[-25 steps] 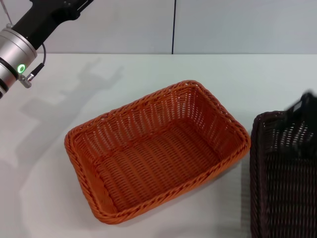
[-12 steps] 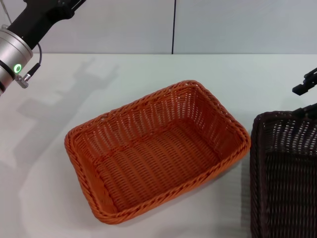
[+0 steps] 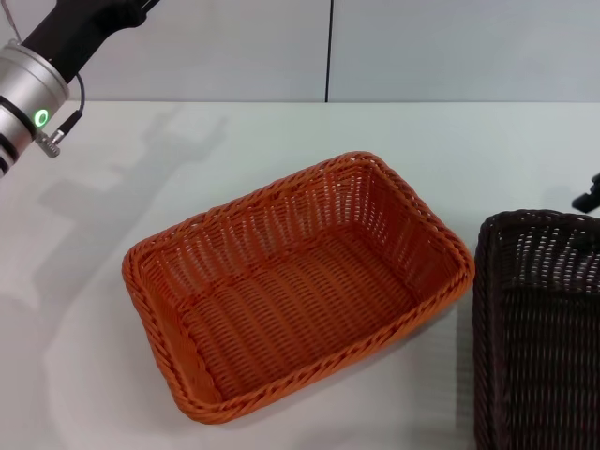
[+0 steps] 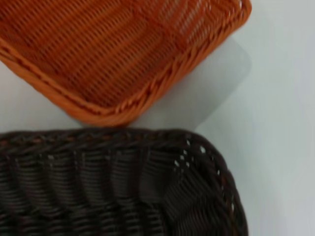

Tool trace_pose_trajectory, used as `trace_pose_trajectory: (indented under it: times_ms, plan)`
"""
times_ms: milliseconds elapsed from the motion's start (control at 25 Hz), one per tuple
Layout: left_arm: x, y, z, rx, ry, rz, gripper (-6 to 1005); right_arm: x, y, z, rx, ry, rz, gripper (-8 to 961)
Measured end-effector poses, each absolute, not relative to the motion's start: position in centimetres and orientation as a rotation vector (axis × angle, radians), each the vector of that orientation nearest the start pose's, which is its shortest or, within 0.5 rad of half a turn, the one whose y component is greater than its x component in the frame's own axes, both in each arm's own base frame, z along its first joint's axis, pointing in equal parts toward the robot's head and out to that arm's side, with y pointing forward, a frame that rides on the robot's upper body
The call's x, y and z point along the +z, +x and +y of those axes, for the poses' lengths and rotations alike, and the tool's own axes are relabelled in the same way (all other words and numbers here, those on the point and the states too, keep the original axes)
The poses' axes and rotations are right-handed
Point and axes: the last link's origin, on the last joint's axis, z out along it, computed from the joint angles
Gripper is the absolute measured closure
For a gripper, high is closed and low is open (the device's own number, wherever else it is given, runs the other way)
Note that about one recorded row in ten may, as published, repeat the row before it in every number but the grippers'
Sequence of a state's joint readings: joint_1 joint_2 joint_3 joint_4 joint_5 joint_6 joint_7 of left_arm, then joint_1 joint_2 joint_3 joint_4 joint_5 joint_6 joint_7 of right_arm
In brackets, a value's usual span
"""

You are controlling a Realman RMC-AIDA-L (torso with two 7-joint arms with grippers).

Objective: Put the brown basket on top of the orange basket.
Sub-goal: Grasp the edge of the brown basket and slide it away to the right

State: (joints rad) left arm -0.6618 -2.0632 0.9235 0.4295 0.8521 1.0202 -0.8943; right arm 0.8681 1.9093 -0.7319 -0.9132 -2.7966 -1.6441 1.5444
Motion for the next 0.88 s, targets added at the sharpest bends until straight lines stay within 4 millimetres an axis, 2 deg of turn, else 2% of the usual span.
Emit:
trace_pose_trajectory:
  times_ms: [320, 520, 720, 880]
  plan:
    - [4.7, -22.0, 44.2, -1.069, -1.816, -0.526, 153, 8.7, 25.2, 41.2, -0.605, -2.817, 0.252, 392]
    - [4.4, -22.0, 44.3, -1.067, -1.82, -0.541, 153, 8.3, 25.2, 41.1, -0.522, -2.834, 0.212, 395]
    - [4.2, -22.1, 44.2, -1.064, -1.82, -0.549, 153, 8.8, 25.7, 40.9, -0.553, -2.835, 0.228, 610]
    - [4.1, -22.4, 44.1, -1.062, -1.817, -0.562, 153, 9.5, 26.2, 40.7, -0.57, -2.833, 0.272, 642]
